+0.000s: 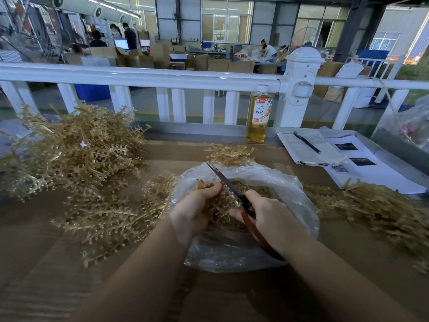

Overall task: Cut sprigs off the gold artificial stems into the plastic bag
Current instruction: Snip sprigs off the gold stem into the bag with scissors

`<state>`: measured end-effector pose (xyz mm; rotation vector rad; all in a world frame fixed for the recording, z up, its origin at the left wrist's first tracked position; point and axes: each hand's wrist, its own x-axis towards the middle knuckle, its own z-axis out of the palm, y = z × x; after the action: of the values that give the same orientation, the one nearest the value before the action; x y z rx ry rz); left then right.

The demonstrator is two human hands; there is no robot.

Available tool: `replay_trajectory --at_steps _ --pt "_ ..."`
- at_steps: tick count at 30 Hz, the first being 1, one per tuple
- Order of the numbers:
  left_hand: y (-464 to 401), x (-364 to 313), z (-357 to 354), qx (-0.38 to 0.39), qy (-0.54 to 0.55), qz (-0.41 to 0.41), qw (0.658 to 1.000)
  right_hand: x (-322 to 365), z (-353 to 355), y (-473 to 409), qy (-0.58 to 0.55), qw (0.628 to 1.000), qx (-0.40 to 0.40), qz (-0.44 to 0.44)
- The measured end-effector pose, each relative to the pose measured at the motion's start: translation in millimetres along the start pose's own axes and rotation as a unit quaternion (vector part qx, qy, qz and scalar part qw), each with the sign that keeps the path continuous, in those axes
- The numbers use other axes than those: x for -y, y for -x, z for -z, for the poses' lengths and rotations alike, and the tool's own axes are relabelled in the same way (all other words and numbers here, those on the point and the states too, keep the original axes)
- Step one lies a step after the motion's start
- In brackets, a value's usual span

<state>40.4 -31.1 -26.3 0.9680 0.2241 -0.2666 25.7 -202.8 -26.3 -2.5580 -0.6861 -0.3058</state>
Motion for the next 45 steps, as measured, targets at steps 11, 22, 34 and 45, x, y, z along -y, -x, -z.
replay_trajectory --at_steps 11,22,34,45 --pt "0.0 0.3 -2.2 -0.024 0.037 -0.016 0.999 3.2 1.9 1.9 0.020 1.000 0.004 0.004" --pt "4.1 -2.1 -4.4 -0.011 0.023 -0.003 1.000 3.2 1.6 -3.0 0.016 1.000 0.023 0.000" --pt "6.8 -3.3 -2.9 -0.003 0.019 0.008 1.000 4.6 1.8 -2.4 0.017 1.000 0.013 0.003" --pt "7.5 -4.2 -4.5 -0.002 0.023 0.019 1.000 5.9 4.8 -4.1 -0.006 0.999 0.030 -0.007"
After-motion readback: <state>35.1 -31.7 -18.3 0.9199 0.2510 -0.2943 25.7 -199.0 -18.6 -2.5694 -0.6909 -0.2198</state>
